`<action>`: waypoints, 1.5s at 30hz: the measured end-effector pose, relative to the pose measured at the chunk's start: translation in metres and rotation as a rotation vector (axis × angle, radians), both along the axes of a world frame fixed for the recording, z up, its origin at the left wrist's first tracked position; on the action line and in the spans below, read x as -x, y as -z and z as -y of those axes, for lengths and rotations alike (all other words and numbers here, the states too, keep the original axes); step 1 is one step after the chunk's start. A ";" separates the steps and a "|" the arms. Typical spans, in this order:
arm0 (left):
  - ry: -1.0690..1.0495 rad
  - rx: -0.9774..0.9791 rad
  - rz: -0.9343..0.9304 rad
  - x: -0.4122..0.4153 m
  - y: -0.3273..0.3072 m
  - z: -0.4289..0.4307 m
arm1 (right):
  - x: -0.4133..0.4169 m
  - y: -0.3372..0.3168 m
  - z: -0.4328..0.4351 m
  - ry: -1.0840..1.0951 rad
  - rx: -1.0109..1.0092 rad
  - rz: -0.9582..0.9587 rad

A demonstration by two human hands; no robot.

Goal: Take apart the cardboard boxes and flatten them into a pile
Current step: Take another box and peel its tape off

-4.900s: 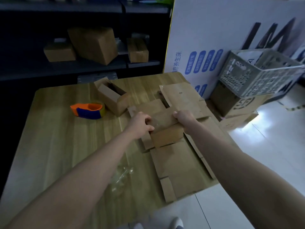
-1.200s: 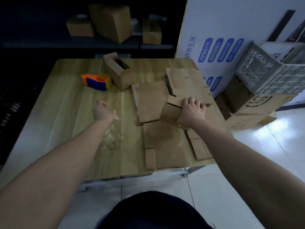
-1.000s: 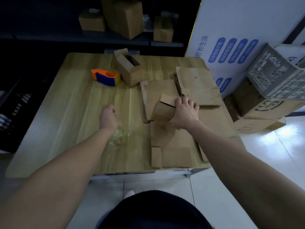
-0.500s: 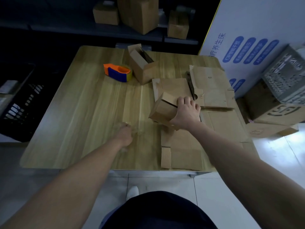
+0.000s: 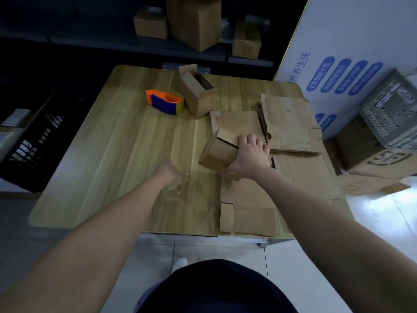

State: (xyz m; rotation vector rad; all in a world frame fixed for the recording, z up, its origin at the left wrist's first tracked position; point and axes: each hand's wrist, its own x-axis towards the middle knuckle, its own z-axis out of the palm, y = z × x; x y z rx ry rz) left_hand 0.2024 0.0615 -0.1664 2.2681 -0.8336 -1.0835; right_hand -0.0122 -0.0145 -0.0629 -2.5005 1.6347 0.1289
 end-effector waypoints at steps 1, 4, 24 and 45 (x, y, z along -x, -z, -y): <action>-0.057 0.030 0.001 -0.002 -0.001 0.000 | -0.001 0.000 0.000 -0.006 -0.002 0.003; -0.168 0.109 -0.019 -0.002 -0.006 0.000 | -0.002 0.001 -0.002 -0.016 0.002 0.014; 0.141 0.360 -0.355 0.097 -0.079 0.038 | 0.051 0.013 0.000 0.284 -0.605 0.561; 0.200 0.168 -0.379 0.122 -0.124 0.060 | 0.058 -0.022 0.005 0.227 -0.154 0.612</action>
